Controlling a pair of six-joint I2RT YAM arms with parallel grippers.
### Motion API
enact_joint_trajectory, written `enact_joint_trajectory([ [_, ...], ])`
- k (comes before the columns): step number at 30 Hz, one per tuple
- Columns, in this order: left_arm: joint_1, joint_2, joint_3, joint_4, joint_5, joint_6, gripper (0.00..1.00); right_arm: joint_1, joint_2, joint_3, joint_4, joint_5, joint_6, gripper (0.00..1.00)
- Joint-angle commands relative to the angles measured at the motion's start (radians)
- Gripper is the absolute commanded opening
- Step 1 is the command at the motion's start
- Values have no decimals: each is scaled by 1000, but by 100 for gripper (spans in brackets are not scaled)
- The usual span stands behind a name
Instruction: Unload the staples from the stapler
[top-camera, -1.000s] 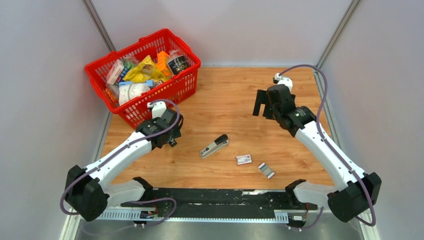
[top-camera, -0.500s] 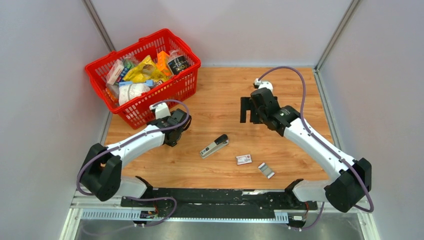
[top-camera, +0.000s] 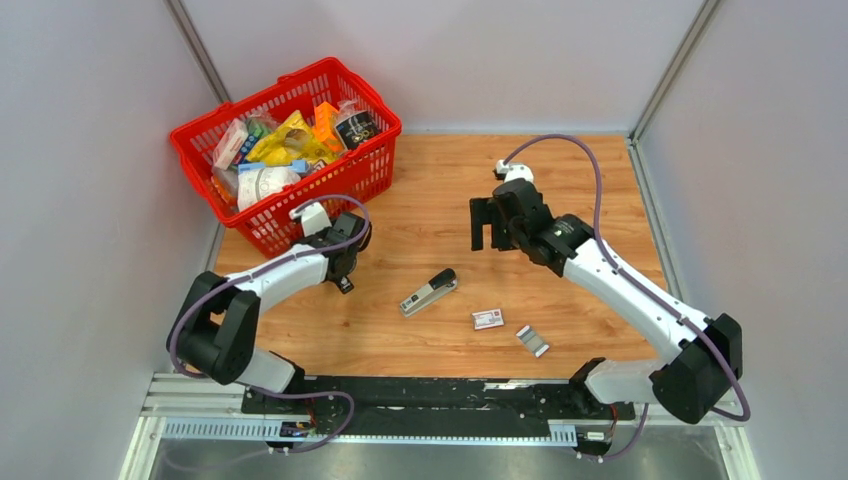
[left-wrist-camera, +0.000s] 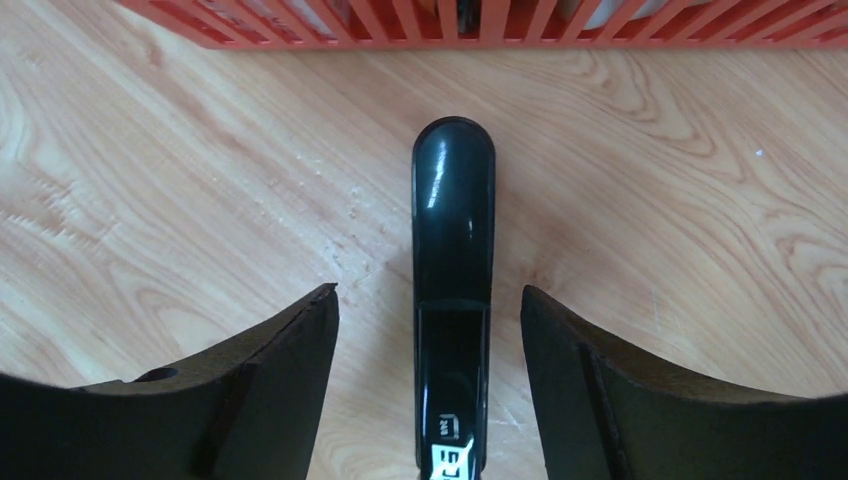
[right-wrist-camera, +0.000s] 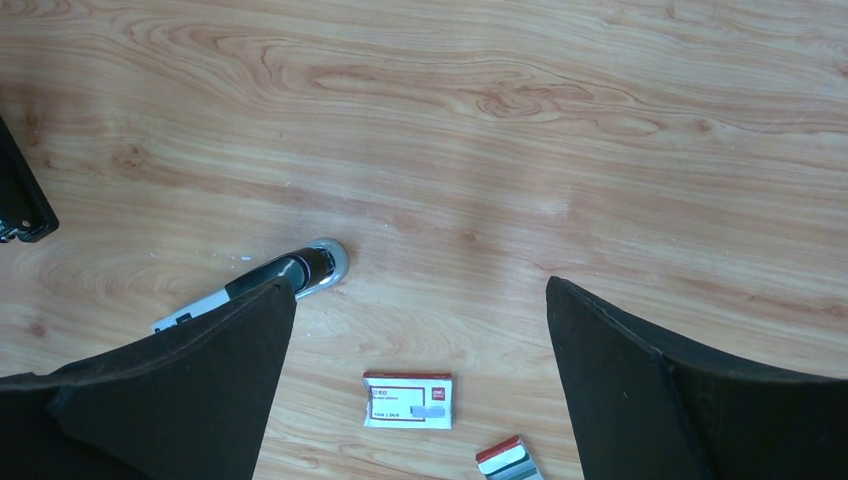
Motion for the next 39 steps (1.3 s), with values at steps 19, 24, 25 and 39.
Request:
enact_joint_trajectory([
  [19, 43, 83, -2, 198, -12, 108, 57, 45, 48, 23, 68, -10, -32, 100],
  [24, 55, 85, -7, 196, -15, 108, 56, 51, 61, 24, 68, -10, -35, 100],
  [25, 58, 85, -10, 196, -13, 107, 56, 51, 61, 24, 69, -9, -35, 100],
  [39, 64, 96, -10, 165, -21, 78, 29, 70, 73, 27, 69, 1, -32, 100],
])
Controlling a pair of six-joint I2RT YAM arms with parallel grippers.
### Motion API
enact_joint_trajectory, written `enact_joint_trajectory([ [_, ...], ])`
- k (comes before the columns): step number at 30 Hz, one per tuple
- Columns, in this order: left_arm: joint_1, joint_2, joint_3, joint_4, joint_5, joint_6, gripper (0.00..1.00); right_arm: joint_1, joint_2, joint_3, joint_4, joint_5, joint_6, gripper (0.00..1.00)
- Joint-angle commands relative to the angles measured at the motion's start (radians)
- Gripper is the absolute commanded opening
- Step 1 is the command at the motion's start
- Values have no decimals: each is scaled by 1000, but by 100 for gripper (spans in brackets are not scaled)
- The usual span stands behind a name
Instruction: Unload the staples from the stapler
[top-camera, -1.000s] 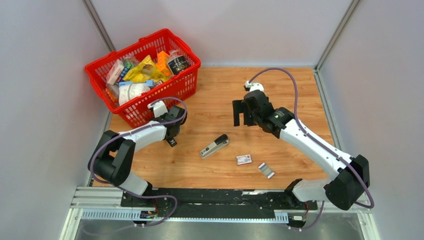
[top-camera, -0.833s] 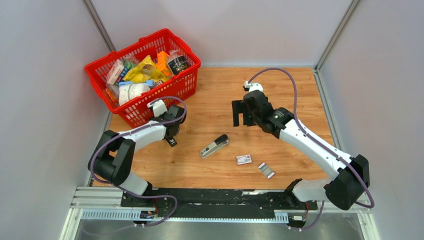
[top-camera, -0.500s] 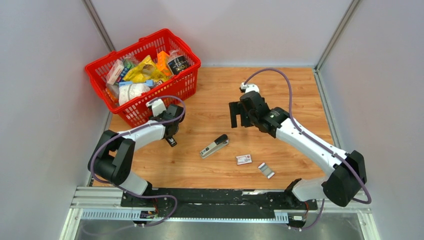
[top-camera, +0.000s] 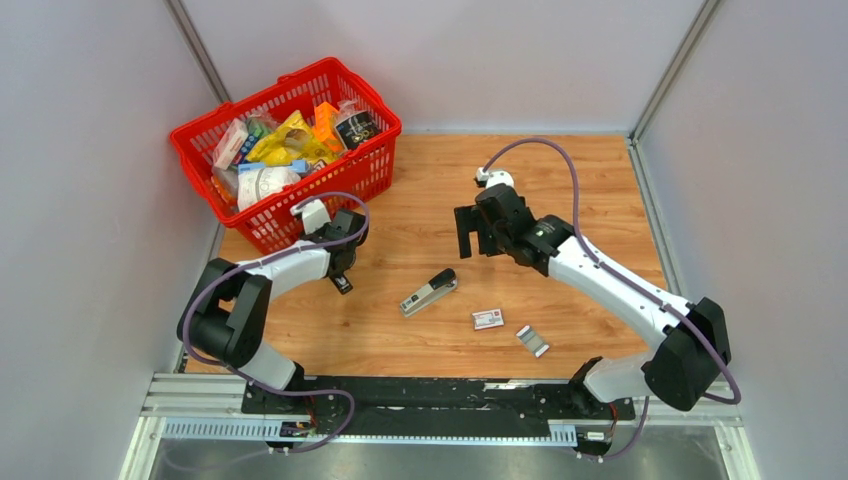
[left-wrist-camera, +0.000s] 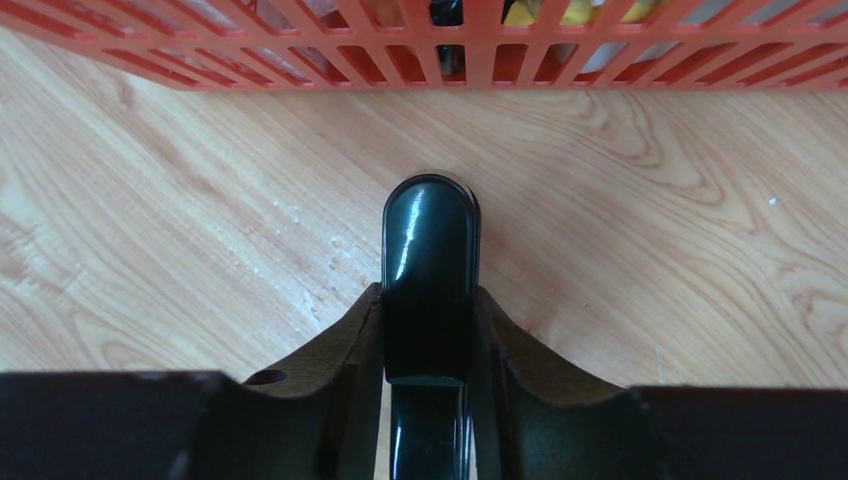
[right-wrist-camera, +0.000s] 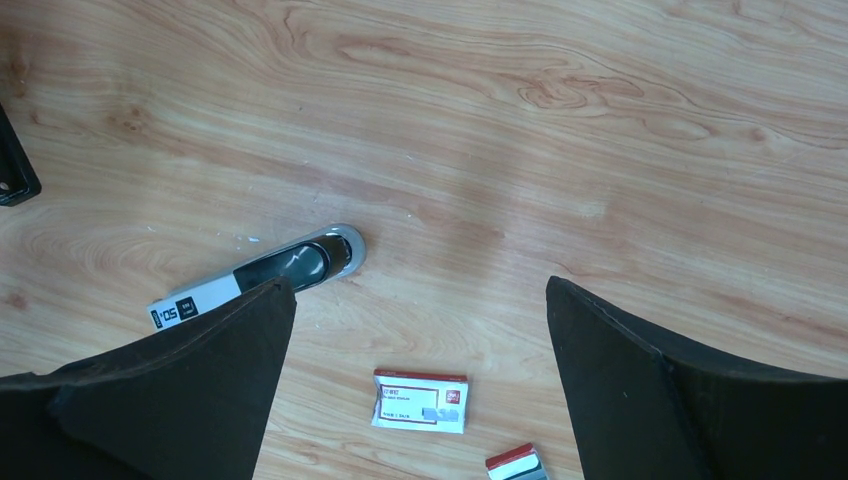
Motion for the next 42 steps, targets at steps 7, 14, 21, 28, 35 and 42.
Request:
enact_joint_trajectory([
  [7, 4, -21, -11, -26, 1, -29, 0, 23, -4, 30, 29, 13, -9, 100],
  [14, 4, -157, -85, 90, 172, 124, 0, 27, -44, 24, -3, 32, -3, 100],
  [21, 4, -306, -70, 64, 365, 265, 0, 26, -136, -11, -23, 32, 14, 100],
  [28, 4, -375, -45, 66, 583, 412, 0, 27, -185, -14, -75, 6, 16, 100],
  [35, 4, -453, -30, 95, 877, 549, 0, 27, -248, -12, -117, -69, -27, 100],
  [42, 3, -475, -24, 162, 1278, 643, 0, 33, -332, -32, -97, -232, -117, 100],
])
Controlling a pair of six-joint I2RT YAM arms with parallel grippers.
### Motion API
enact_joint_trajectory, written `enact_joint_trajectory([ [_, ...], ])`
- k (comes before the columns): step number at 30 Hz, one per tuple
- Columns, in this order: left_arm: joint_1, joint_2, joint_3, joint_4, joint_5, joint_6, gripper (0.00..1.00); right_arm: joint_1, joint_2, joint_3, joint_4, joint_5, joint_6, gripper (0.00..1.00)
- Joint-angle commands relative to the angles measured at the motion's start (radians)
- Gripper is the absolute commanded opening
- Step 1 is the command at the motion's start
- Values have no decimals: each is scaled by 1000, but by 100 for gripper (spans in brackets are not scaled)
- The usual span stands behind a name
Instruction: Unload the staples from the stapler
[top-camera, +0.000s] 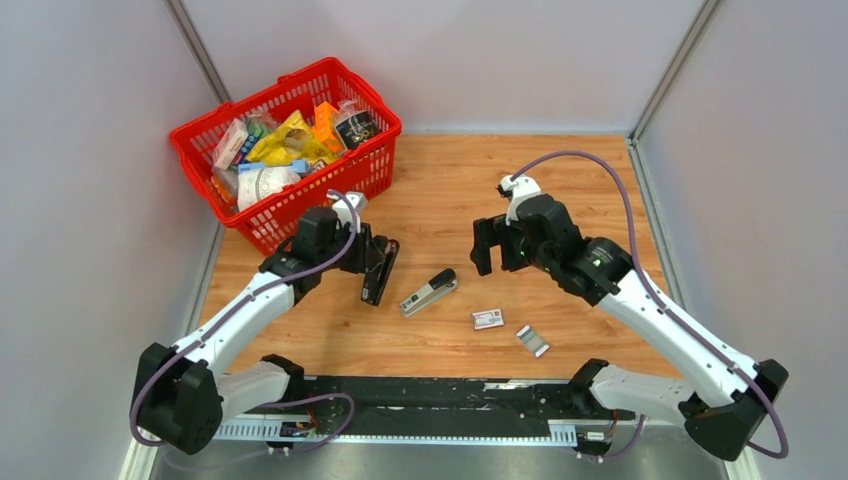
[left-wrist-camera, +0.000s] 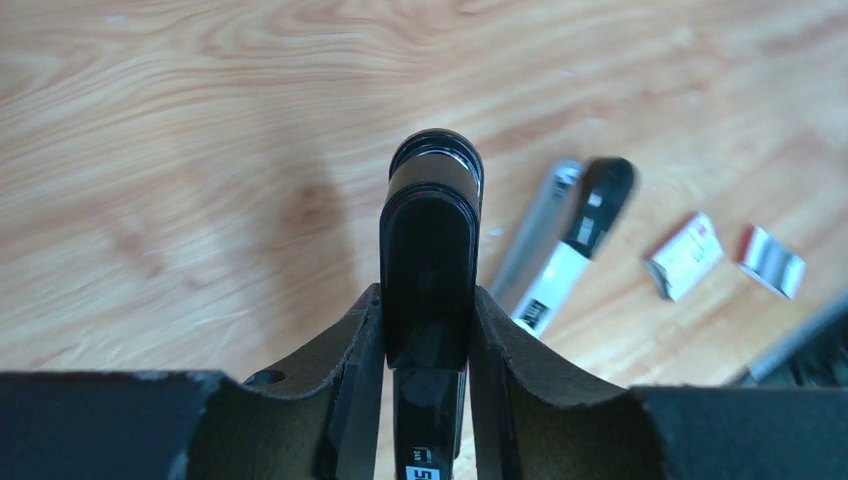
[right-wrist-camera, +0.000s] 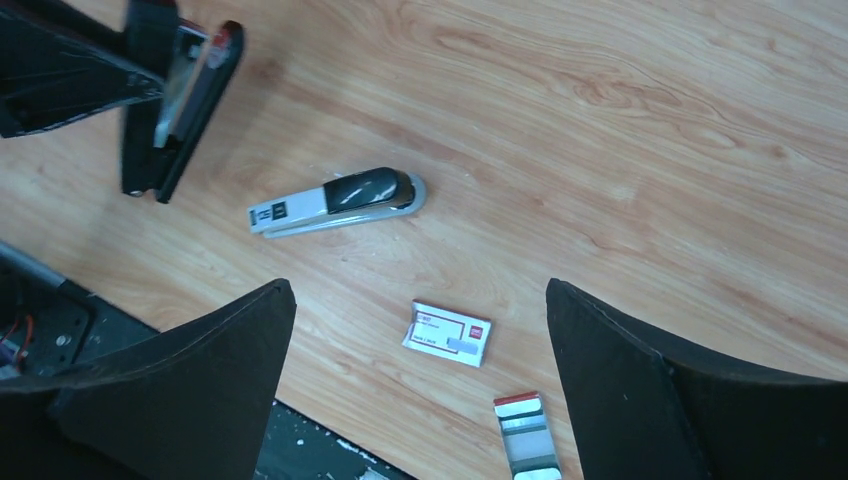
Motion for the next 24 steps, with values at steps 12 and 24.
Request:
enact_joint_trajectory([
  [12, -168, -18, 140, 116, 633, 48, 0, 65, -71, 49, -11, -450, -202, 91],
  [24, -228, -135, 131, 61, 773, 73, 0, 119, -56, 89, 41, -685, -293, 76],
])
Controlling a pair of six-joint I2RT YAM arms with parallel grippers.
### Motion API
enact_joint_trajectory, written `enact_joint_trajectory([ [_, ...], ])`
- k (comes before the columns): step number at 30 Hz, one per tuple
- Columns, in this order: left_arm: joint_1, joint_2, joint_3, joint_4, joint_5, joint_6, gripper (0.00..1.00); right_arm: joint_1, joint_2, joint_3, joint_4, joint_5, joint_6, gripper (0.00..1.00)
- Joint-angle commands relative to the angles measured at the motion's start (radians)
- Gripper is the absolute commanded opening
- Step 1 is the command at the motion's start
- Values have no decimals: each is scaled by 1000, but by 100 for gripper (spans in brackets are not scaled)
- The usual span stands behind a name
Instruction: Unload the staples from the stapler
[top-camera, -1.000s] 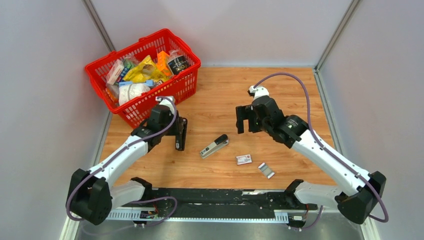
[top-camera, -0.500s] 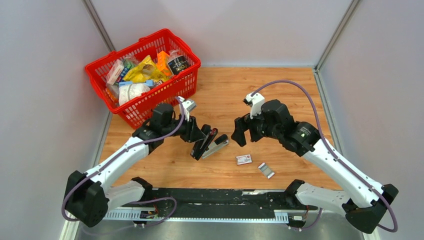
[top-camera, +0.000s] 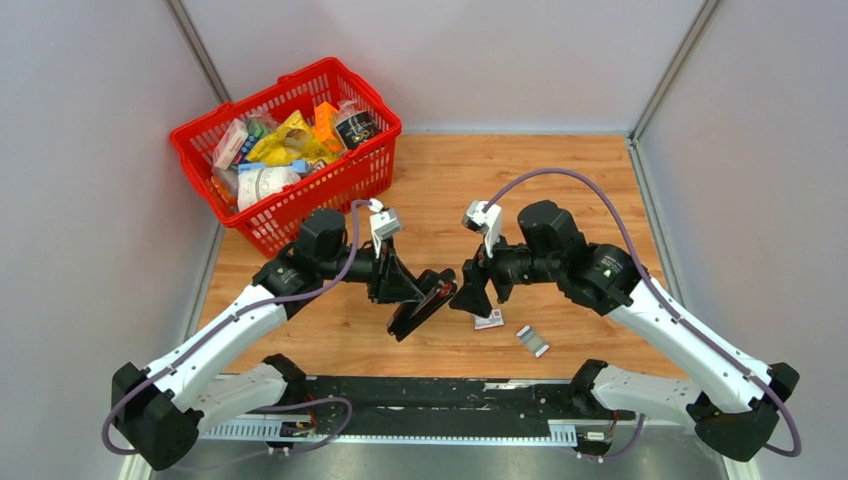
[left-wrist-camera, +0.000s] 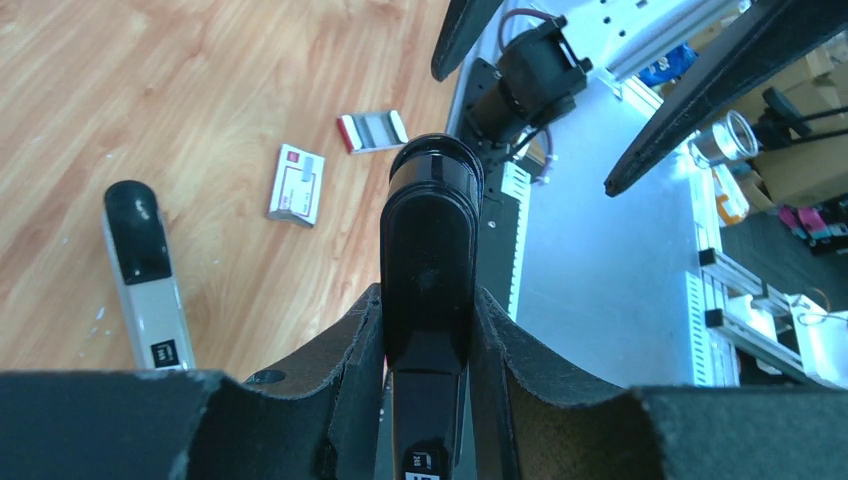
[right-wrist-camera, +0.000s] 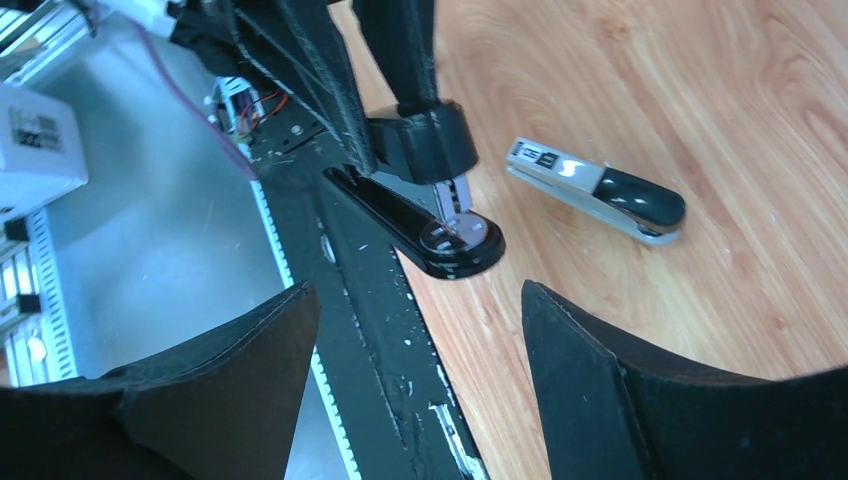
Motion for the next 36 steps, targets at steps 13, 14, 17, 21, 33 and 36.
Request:
enact_joint_trajectory([
  [13, -53, -54, 29, 74, 160, 9, 0, 68, 48, 55, 96, -106, -107, 65],
  [14, -54, -55, 29, 78, 165, 8, 0, 68, 48, 53, 98, -106, -105, 63],
  [17, -62, -63, 27, 81, 177, 5, 0, 70, 48, 47, 99, -104, -107, 63],
  [21, -65, -72, 26, 86, 177, 6, 0, 76, 42, 38, 104, -113, -107, 60],
  [33, -71, -90, 30, 104, 181, -8, 0, 108, 28, -2, 118, -138, -104, 55],
  [36, -76, -92, 30, 108, 181, -9, 0, 111, 30, -8, 125, -138, -99, 44],
])
